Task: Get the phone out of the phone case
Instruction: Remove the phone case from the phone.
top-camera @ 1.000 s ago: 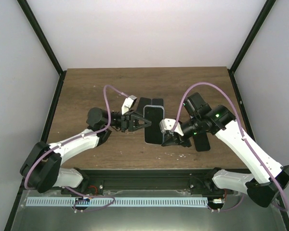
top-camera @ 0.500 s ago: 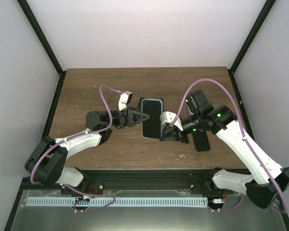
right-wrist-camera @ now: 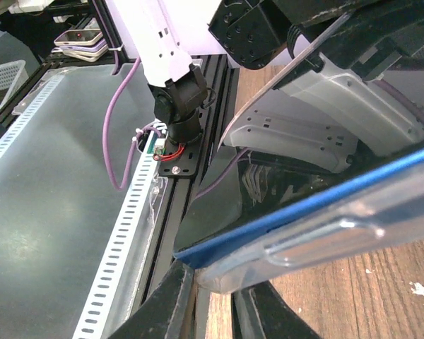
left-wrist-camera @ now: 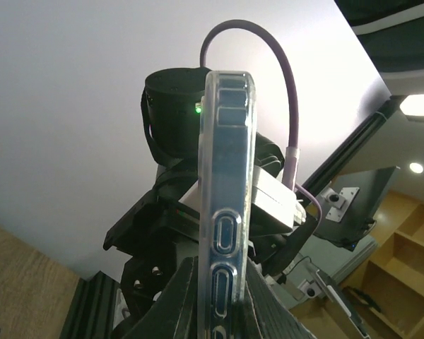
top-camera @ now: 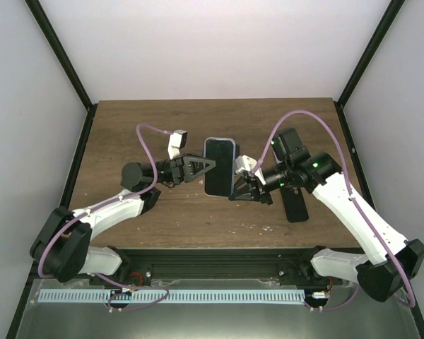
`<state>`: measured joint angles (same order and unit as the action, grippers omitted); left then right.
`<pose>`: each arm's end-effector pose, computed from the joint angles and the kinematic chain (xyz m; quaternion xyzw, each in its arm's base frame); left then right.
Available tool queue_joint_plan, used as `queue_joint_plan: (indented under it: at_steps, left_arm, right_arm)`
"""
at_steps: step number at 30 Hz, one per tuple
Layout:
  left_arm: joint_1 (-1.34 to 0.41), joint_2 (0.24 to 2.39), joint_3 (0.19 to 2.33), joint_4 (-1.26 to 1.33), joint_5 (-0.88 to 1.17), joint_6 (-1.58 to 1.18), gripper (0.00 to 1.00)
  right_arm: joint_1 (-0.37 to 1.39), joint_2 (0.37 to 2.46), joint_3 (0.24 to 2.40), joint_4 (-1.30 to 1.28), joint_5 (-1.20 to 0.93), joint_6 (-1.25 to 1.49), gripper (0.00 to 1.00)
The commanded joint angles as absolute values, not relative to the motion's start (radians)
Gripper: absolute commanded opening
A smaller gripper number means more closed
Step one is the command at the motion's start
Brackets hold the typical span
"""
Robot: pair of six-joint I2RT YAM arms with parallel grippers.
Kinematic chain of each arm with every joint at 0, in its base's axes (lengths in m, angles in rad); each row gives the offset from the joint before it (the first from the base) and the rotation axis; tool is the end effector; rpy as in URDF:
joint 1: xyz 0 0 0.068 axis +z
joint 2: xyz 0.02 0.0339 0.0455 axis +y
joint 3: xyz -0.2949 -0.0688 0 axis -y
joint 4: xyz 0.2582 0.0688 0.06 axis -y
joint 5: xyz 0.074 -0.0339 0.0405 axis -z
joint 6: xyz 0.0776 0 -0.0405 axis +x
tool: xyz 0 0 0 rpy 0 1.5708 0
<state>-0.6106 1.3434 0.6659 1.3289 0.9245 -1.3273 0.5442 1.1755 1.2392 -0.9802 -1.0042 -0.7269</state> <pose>0.2007 -0.2161 0.3589 0.2350 0.5121 -0.7732 0.2910 0.1635 0.1754 0.3702 -0.6172 0.5762 0.4281 0.3221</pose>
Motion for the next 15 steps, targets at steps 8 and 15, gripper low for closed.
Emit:
queue_joint_plan:
  at_steps: [8, 15]
  left_arm:
    - [-0.692, 1.283, 0.660, 1.337, 1.090, -1.419, 0.00]
    - [-0.693, 1.246, 0.648, 1.169, 1.083, -1.311, 0.00]
  right_arm:
    - [0.429, 1.263, 1.234, -0.557, -0.897, -0.654, 0.16]
    - [0.403, 1.273, 1.312, -0.546, -1.014, -0.530, 0.25]
